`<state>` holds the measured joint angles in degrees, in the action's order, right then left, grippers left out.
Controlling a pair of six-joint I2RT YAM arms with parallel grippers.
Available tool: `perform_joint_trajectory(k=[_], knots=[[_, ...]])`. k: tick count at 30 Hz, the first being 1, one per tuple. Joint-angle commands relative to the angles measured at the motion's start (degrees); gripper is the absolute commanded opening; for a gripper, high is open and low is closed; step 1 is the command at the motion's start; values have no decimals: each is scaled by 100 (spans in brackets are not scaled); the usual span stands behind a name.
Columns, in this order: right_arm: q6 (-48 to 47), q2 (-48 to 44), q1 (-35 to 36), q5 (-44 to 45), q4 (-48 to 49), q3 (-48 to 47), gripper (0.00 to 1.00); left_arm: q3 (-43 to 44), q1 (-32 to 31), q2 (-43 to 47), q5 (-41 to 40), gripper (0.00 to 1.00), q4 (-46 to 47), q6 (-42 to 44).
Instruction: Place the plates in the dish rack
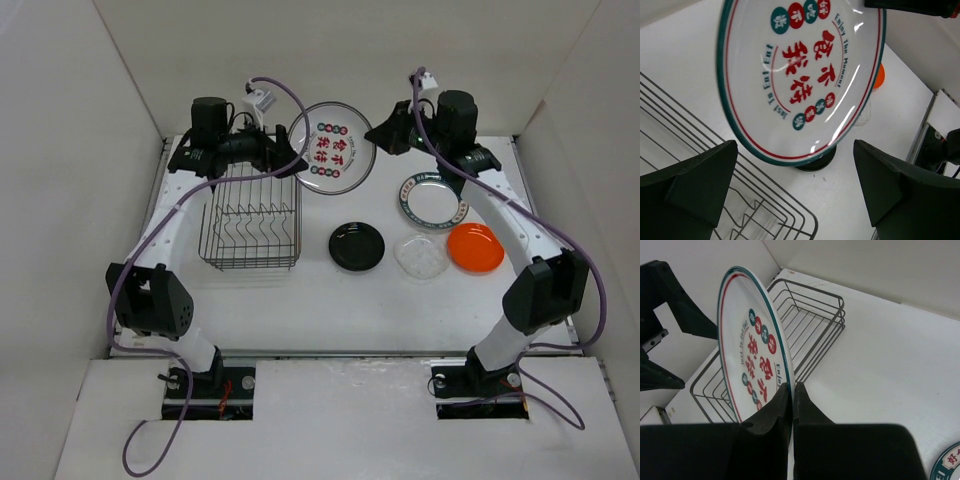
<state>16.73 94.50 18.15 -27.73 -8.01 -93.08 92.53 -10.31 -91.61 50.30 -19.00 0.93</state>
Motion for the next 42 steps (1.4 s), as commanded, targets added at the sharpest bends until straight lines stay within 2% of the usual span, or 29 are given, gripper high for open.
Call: perform_joint_trajectory(k=[1,8,10,11,13,14,15,16,18,21,22,23,24,26,27,29,30,31,33,34,38,42], knots=[[216,-300,-49,-646,994,18,0,11,-130,135,-20,100,591,-207],[216,-467,-49,-392,994,141,0,-42,-191,21,-556,100,591,13],[216,-467,-49,-837,994,80,0,-95,-191,82,-557,100,652,13],[277,-467,-49,-970,994,79,0,-95,-191,82,-557,96,652,13],[278,-397,21,-1138,994,9,0,-95,-191,30,-347,79,652,13],[278,-336,22,-1199,994,9,0,-17,-191,-40,-285,63,592,13],[278,-336,83,-1200,994,9,0,-16,-191,-41,-284,23,591,-83],[278,-336,83,-1200,994,9,0,54,-191,-93,-215,10,591,-84],[278,-336,83,-1253,994,9,0,54,-191,-94,-100,0,591,-137],[278,-196,136,-1498,1056,9,0,-50,-139,46,304,0,713,-347],[278,-195,136,-1560,1056,9,10,-129,-138,134,365,0,775,-426],[278,-134,136,-1560,1056,9,41,-339,-86,248,366,0,845,-592],[278,-133,136,-1500,1056,9,99,-472,-86,571,53,0,976,-672],[278,-133,136,-1281,1056,131,100,-796,116,985,-378,0,1065,-822],[278,-194,136,-1105,1056,202,100,-981,116,1388,-1173,0,874,-822],[278,-300,84,-464,899,421,100,-1096,116,1785,-2177,0,557,-682],[226,-361,83,-192,767,422,100,-1262,116,1979,-2792,0,417,-586],[225,-458,83,63,627,474,100,-1325,29,2329,-4016,0,128,-411],[164,-528,83,714,267,544,100,-1474,-86,2612,-5166,0,-120,-270],[164,-607,83,855,178,545,100,-1527,-86,2796,-6006,0,-382,-216],[102,-818,136,1190,54,852,100,-1835,-86,2956,-7267,0,-875,56],[102,-960,136,1313,1,1080,100,-2159,-86,2956,-7825,0,-1036,135]])
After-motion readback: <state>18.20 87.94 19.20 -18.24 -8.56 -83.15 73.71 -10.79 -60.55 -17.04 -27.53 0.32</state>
